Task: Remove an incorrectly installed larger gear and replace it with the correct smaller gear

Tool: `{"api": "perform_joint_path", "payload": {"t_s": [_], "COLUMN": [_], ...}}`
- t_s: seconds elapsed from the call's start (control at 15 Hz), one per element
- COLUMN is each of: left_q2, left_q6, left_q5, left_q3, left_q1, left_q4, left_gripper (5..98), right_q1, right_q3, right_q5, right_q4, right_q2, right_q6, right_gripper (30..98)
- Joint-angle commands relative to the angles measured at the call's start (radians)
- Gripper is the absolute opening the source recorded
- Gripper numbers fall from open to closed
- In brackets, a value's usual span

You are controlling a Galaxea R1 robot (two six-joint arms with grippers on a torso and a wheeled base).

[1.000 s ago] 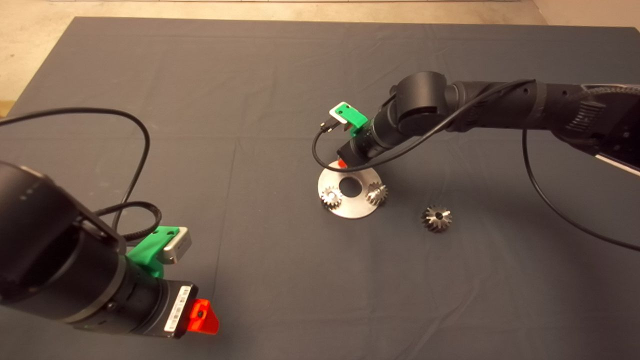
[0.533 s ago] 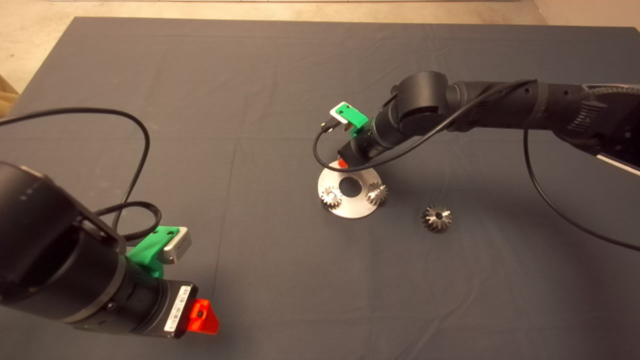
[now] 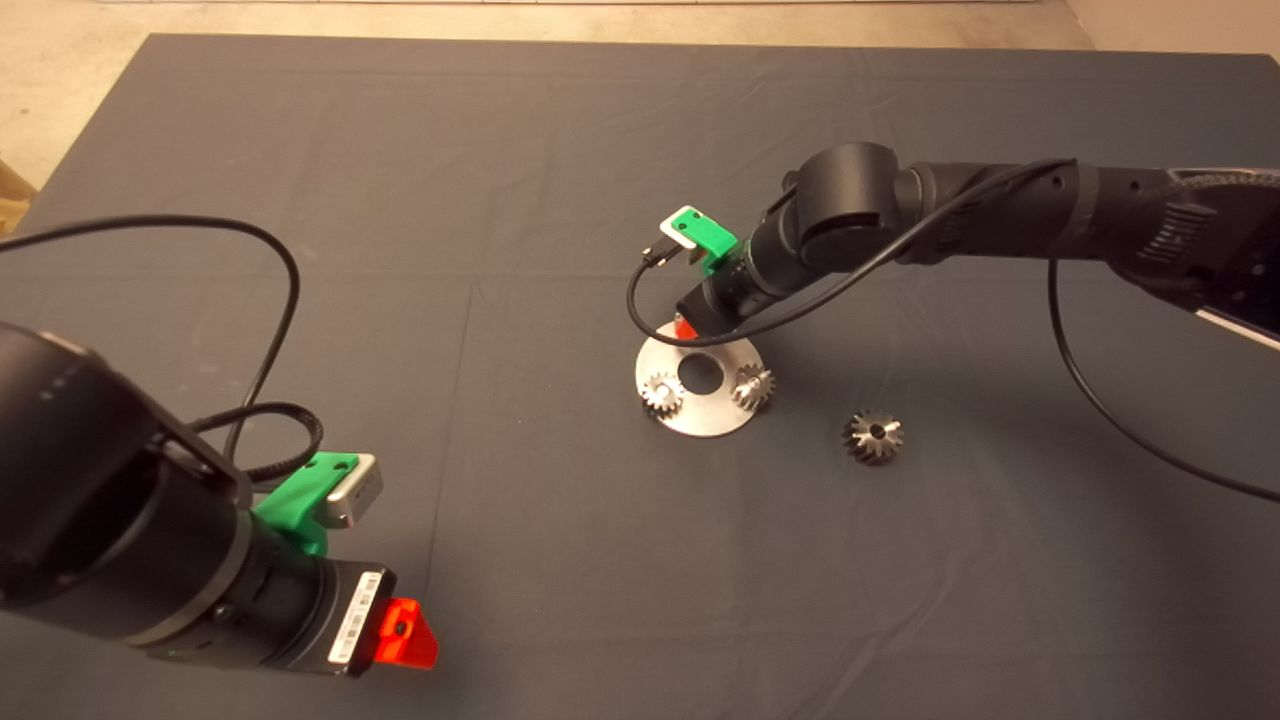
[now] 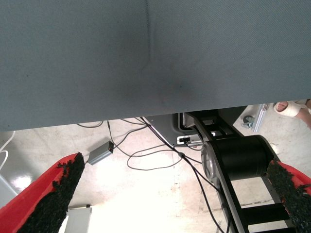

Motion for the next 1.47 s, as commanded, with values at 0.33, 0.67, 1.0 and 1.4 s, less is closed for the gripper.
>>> {"api": "perform_joint_path", "payload": {"t_s": [0.33, 0.67, 1.0, 1.4], "left_q2": [-0.007, 0.007, 0.014, 0.025], "left_q6": [-0.001, 0.007, 0.023, 0.056], "left_q5": [0.014, 0.013, 0.006, 0.002], "left_q3": [0.014, 0.014, 0.009, 0.012], "left_q1": [-0.005, -0.005, -0.008, -0.014], "left_q4": [-0.017, -0.017, -0.016, -0.016], "left_gripper": [97.6, 97.6, 97.6, 97.6], "right_q1": [0.149, 0.252, 0.375, 0.396], "right_q3": [0.075, 0.118, 0.635, 0.940], "right_q5": [-0.007, -0.222, -0.427, -0.417], "right_q4": [0.143, 0.471, 0.499, 0.507], "right_q2": [-0.086, -0.200, -0.413, -0.529], "right_q6": [-0.003, 0.054, 0.498, 0.773], "right_gripper": [58.2, 62.3, 67.9, 77.5]}}
